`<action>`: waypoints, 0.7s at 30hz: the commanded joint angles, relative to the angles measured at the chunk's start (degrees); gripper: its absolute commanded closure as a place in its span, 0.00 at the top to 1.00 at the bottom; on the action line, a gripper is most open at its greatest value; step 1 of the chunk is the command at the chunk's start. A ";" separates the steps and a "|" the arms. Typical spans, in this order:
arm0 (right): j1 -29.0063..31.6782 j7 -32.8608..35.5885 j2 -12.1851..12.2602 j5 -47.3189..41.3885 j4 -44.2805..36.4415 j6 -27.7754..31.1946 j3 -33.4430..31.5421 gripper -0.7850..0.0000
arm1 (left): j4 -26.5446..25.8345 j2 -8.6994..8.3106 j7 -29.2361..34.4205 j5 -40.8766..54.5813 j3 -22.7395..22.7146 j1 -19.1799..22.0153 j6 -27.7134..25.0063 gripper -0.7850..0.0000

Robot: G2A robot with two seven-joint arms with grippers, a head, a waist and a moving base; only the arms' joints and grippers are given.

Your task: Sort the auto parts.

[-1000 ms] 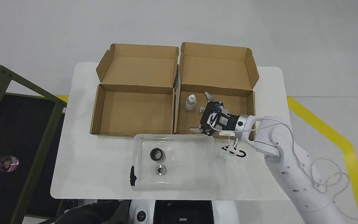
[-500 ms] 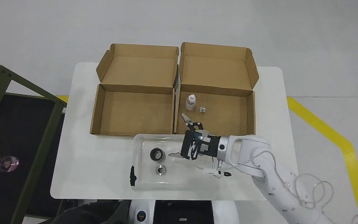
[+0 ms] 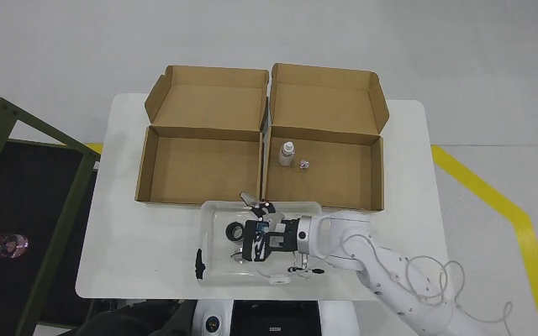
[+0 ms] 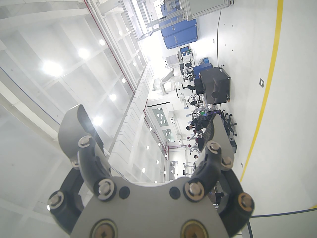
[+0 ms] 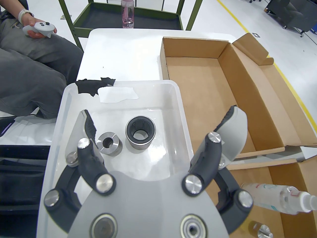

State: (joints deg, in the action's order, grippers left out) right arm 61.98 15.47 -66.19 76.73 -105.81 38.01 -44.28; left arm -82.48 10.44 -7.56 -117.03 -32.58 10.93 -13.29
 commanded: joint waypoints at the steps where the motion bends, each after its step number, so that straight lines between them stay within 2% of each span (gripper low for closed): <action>1: -0.27 0.16 -0.22 0.61 0.76 0.06 0.80 1.00 | 0.00 0.00 0.00 0.00 0.00 0.00 0.00 1.00; 9: -0.85 -0.27 -1.10 2.13 2.90 -0.03 3.45 1.00 | 0.00 0.00 0.00 0.00 0.00 0.00 0.00 1.00; 12: -1.20 -0.28 -1.41 2.56 3.33 0.06 4.17 0.95 | 0.00 0.00 0.00 0.00 0.00 0.00 0.00 1.00; 19: -2.03 -0.31 -2.13 3.48 4.84 -0.06 5.54 0.74 | 0.00 0.00 0.00 0.00 0.00 0.00 0.00 1.00; 21: -2.37 -0.03 -2.31 4.00 5.50 -0.19 5.79 0.73 | 0.00 0.00 0.00 0.00 0.00 0.00 0.00 1.00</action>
State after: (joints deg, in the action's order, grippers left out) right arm 59.79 15.25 -68.41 80.44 -100.68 37.90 -38.60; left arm -82.48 10.44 -7.56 -117.03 -32.58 10.93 -13.29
